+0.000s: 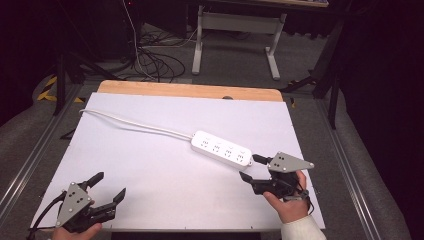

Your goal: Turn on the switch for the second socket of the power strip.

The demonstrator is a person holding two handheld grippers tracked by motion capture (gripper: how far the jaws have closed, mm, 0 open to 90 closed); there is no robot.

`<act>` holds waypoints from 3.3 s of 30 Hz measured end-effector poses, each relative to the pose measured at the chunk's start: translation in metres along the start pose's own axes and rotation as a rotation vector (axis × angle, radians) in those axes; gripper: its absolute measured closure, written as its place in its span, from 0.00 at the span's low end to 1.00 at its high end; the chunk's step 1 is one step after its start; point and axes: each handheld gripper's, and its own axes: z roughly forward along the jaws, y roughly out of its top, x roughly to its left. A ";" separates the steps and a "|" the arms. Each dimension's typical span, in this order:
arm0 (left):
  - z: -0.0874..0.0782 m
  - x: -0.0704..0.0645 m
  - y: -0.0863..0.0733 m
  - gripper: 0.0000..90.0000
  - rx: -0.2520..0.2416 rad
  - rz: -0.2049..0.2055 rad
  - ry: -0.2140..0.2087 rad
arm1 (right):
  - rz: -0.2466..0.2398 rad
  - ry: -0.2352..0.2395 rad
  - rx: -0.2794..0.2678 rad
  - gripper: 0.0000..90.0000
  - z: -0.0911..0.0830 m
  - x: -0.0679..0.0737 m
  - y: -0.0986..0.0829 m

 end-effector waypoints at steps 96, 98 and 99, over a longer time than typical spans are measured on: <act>-0.001 0.004 -0.001 0.23 -0.001 0.003 -0.009 | 0.105 -0.088 0.307 1.00 0.166 -0.051 0.033; -0.001 0.003 -0.001 0.23 0.001 0.004 -0.008 | 0.103 -0.088 0.308 1.00 0.167 -0.051 0.033; -0.001 0.003 -0.001 0.23 0.001 0.005 -0.008 | 0.102 -0.092 0.311 1.00 0.167 -0.050 0.033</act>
